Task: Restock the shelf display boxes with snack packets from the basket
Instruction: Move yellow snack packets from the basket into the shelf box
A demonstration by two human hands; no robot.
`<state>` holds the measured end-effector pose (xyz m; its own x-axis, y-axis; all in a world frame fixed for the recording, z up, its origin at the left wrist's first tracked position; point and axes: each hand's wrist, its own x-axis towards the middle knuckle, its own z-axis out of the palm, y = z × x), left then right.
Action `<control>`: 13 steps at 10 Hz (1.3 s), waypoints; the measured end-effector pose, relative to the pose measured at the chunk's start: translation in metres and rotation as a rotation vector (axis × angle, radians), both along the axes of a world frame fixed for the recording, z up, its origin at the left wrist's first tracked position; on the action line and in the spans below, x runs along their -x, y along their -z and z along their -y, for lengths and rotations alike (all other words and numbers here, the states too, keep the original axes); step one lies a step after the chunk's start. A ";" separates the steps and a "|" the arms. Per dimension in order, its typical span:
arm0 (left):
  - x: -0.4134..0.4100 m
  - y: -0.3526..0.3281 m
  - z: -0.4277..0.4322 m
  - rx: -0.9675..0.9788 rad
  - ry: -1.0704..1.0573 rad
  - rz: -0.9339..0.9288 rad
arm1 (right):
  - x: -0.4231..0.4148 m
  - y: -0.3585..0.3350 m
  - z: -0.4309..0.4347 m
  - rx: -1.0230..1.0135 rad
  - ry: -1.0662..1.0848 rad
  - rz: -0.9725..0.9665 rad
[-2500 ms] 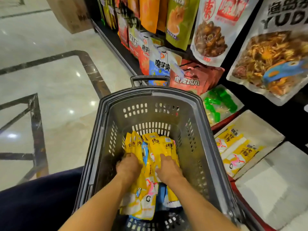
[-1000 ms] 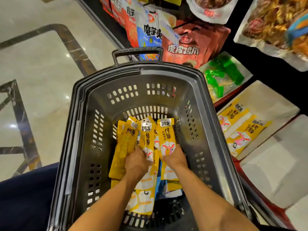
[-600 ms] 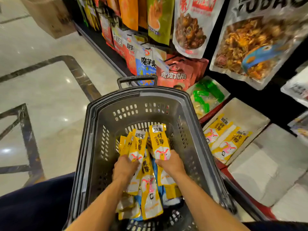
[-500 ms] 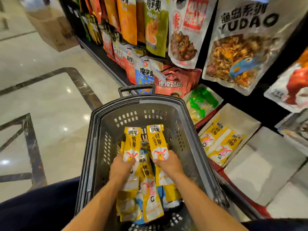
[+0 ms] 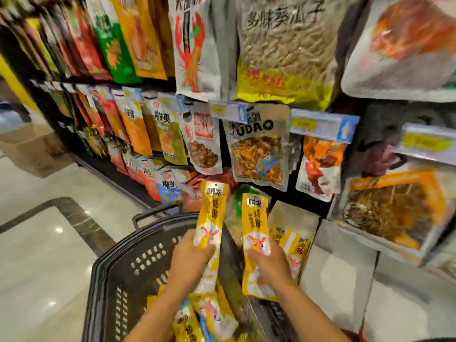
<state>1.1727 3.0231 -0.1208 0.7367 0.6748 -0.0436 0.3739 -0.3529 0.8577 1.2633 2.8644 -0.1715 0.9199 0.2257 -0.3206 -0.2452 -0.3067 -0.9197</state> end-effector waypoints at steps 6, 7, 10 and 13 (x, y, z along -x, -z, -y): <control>-0.242 0.159 0.072 -0.313 0.640 -0.523 | -0.124 0.131 0.039 0.318 0.267 -0.170; -0.247 0.196 0.066 -0.276 0.630 -0.572 | -0.131 0.146 0.033 0.349 0.252 -0.084; -0.241 0.221 0.065 -0.546 0.855 -0.624 | -0.121 0.199 0.024 0.170 0.317 0.047; -0.231 0.219 0.067 -0.804 1.026 -0.921 | -0.126 0.202 0.029 0.751 -0.278 -0.048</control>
<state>1.4038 2.9559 -0.3393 0.7971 -0.0023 -0.6038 -0.0344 -0.9985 -0.0416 1.3894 2.8358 -0.3738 0.8431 0.1532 -0.5155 -0.1024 -0.8953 -0.4334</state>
